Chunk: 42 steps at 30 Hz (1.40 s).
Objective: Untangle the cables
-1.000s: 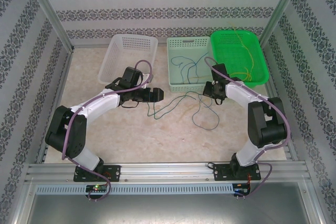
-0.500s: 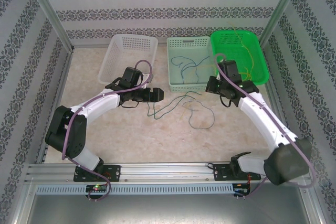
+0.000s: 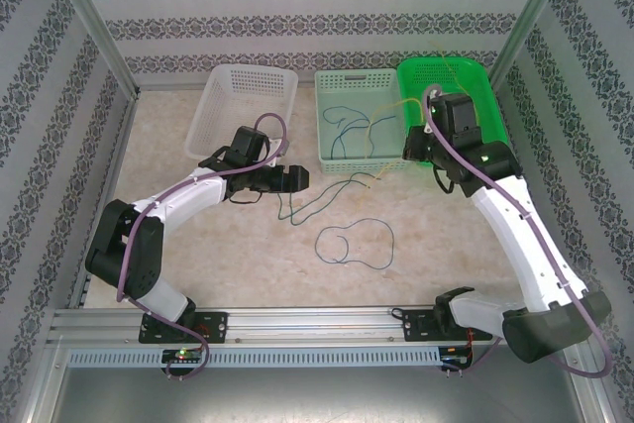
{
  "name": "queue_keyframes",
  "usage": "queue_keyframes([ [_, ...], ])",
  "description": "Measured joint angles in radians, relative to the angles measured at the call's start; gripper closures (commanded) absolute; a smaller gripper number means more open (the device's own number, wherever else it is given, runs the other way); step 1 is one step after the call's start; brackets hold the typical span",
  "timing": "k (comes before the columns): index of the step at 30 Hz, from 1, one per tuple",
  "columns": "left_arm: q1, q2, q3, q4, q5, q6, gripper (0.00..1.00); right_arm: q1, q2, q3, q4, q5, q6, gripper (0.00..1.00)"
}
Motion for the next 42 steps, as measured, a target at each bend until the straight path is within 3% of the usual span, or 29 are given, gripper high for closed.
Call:
queue_keyframes([
  [5, -0.002, 0.002, 0.000, 0.010, 0.000, -0.007, 0.14, -0.003, -0.022, 0.009, 0.012, 0.144, -0.040, 1.00],
  [9, -0.013, 0.009, 0.002, 0.019, 0.000, -0.010, 0.14, -0.063, -0.008, 0.036, 0.037, 0.183, -0.087, 1.00],
  [21, -0.013, 0.013, 0.002, 0.018, 0.000, -0.010, 0.14, -0.286, 0.359, 0.328, 0.086, 0.252, -0.309, 1.00],
  [29, -0.013, 0.014, 0.002, 0.019, -0.004, -0.011, 0.14, -0.299, 0.548, 0.567, 0.115, 0.307, -0.425, 1.00],
  [40, -0.013, 0.037, 0.006, 0.018, -0.004, -0.011, 0.14, -0.304, 0.775, 0.686, 0.150, 0.361, -0.464, 1.00],
  [42, -0.013, 0.041, 0.008, 0.018, -0.004, -0.011, 0.14, -0.309, 0.831, 0.712, 0.142, 0.357, -0.457, 0.95],
])
